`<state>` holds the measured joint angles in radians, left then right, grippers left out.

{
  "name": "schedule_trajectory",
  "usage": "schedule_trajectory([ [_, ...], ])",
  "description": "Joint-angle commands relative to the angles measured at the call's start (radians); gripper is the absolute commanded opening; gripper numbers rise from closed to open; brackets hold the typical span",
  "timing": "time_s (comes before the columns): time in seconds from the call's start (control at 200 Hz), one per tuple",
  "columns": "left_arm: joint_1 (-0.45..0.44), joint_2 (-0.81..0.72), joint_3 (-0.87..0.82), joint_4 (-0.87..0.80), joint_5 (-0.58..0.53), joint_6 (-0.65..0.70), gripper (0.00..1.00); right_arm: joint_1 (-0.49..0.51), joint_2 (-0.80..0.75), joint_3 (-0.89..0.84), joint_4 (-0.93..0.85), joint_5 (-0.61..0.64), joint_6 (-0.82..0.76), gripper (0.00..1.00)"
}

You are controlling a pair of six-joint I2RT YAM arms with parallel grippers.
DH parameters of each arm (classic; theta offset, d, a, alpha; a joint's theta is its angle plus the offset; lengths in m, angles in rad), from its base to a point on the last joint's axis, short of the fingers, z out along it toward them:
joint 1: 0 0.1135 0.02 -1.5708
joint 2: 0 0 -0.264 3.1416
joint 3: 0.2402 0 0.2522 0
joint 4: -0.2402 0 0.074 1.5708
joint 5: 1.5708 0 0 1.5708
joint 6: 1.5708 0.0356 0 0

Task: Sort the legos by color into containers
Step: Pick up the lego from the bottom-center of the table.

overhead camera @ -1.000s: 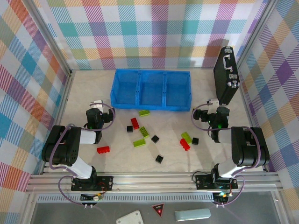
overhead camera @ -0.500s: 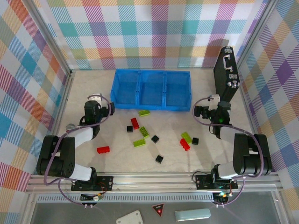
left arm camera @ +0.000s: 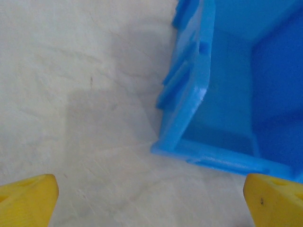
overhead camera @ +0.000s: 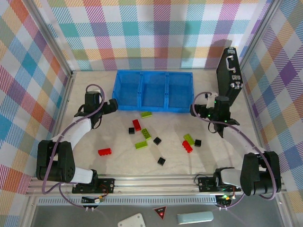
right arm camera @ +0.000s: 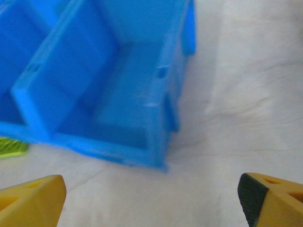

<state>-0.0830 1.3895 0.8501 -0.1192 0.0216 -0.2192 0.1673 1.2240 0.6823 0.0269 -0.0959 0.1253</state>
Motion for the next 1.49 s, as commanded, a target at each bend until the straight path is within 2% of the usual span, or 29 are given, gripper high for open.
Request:
schedule_trajectory([
  [0.0,-0.005,-0.047,0.048,-0.216,0.084,-0.043,1.0,0.09,-0.012,0.048,-0.159,0.045,0.114,0.92],
  [0.26,-0.005,-0.115,0.114,-0.375,0.138,-0.016,1.0,0.279,0.065,0.122,-0.21,0.159,0.32,0.85],
  [0.45,-0.001,-0.155,0.181,-0.486,0.167,0.023,1.0,0.368,0.158,0.177,-0.228,0.176,0.343,0.83],
  [0.555,0.0,-0.165,0.215,-0.546,0.161,0.067,1.0,0.403,0.188,0.217,-0.313,0.237,0.362,0.82],
  [0.65,0.0,-0.178,0.213,-0.564,0.15,0.128,1.0,0.417,0.183,0.22,-0.385,0.267,0.376,0.82],
  [0.725,0.001,-0.202,0.151,-0.51,0.141,0.169,1.0,0.418,0.174,0.216,-0.454,0.263,0.38,0.81],
  [0.93,0.005,-0.199,0.121,-0.49,0.185,0.172,1.0,0.435,0.122,0.182,-0.64,0.262,0.386,0.78],
  [1.06,0.005,-0.199,0.133,-0.494,0.187,0.173,1.0,0.438,0.06,0.131,-0.693,0.206,0.405,0.77],
  [1.26,0.005,-0.261,0.105,-0.474,0.151,0.179,1.0,0.44,-0.009,0.09,-0.802,0.162,0.474,0.66],
  [1.49,0.005,-0.258,0.102,-0.475,0.144,0.187,1.0,0.462,-0.028,0.015,-0.8,0.134,0.537,0.61],
])
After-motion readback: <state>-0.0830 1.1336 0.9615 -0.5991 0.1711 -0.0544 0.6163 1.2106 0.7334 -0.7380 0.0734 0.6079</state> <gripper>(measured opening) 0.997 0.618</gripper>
